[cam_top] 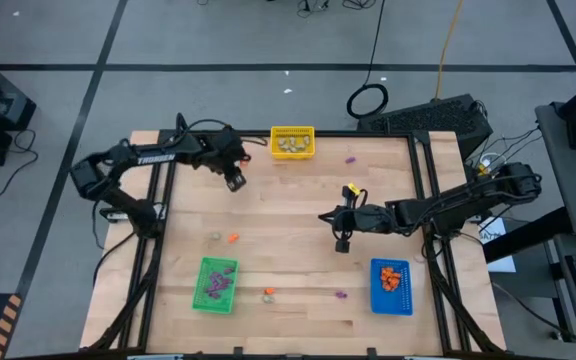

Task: Sort Halloween decoration
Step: Put the orange skeleton toy into the blue bin

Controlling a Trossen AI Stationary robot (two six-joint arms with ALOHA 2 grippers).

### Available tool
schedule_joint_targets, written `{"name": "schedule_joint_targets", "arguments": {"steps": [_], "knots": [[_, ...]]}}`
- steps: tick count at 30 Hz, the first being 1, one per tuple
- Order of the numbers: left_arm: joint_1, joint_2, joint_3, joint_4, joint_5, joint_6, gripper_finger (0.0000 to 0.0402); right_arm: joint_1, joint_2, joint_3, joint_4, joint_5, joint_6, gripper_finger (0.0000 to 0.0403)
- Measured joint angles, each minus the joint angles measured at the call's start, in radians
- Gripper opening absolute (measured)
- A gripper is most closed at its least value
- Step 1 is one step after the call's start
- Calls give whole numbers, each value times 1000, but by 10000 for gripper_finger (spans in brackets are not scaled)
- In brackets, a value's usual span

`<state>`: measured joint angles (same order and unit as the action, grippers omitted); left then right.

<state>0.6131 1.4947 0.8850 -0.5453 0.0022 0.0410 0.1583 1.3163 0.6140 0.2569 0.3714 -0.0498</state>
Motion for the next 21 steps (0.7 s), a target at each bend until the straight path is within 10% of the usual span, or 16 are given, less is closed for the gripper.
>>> {"name": "schedule_joint_targets", "arguments": {"steps": [11, 21], "knots": [[95, 181, 29, 219, 4, 22, 211, -56, 0, 0, 0, -2, -19, 0], [134, 228, 30, 222, 11, 20, 179, -61, 0, 0, 0, -6, -16, 0]]}}
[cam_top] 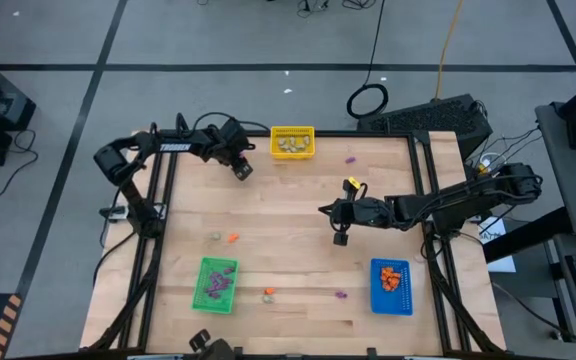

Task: Sort Halloween decoration
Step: Put the orange skeleton toy into the blue bin

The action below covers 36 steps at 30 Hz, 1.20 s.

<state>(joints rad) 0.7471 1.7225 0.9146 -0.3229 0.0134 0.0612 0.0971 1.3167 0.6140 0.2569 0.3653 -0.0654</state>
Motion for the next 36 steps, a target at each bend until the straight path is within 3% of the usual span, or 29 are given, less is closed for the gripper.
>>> {"name": "schedule_joint_targets", "arguments": {"steps": [11, 22, 31, 36], "knots": [[-3, 43, 3, -3, 13, 33, 140, 0, 0, 0, 2, 0, 1, 0], [-4, 28, 1, -37, 50, 113, 11, 0, 0, 0, 0, 0, 1, 0], [-92, -96, -86, -41, 50, 82, 13, 0, 0, 1, -8, -1, 1, 0], [-200, -177, -211, 129, 53, 9, 13, 1, 0, 1, -8, -1, 1, 0]]}}
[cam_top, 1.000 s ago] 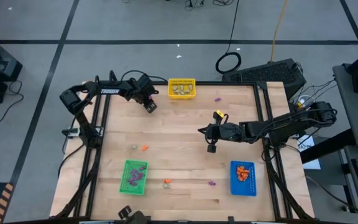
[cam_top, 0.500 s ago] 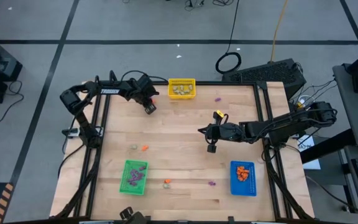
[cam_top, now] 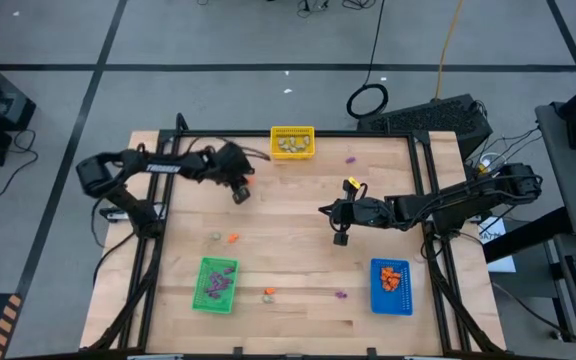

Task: Sort Halloween decoration
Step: Put the orange skeleton toy into the blue bin

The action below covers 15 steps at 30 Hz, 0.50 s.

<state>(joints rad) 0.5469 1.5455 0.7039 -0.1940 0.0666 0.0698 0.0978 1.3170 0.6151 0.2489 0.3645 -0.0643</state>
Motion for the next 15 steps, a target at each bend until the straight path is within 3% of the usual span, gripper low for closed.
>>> {"name": "schedule_joint_targets", "arguments": {"steps": [8, 15], "knots": [[-203, -62, -150, 371, 4, -174, 13, 1, 30, 0, 22, -8, 67, 0], [-355, -40, -159, 659, 36, -330, 13, 2, 195, 0, 234, -27, -8, 18]]}}
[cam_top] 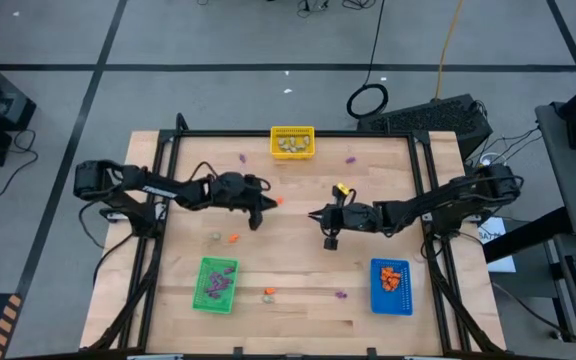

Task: Sort Halloween decoration
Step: Put the orange skeleton toy into the blue bin

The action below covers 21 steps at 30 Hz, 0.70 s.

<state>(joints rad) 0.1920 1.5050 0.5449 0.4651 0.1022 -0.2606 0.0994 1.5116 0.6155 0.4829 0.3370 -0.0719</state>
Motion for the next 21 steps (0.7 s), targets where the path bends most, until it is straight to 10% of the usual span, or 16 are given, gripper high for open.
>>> {"name": "schedule_joint_targets", "arguments": {"steps": [8, 21], "knots": [[-66, 4, 1, 53, 62, -182, 13, 33, 109, 11, 175, 28, -275, 112], [-107, 4, 1, 68, 123, -235, 13, 53, 194, 316, -168, 49, -549, 171]]}}
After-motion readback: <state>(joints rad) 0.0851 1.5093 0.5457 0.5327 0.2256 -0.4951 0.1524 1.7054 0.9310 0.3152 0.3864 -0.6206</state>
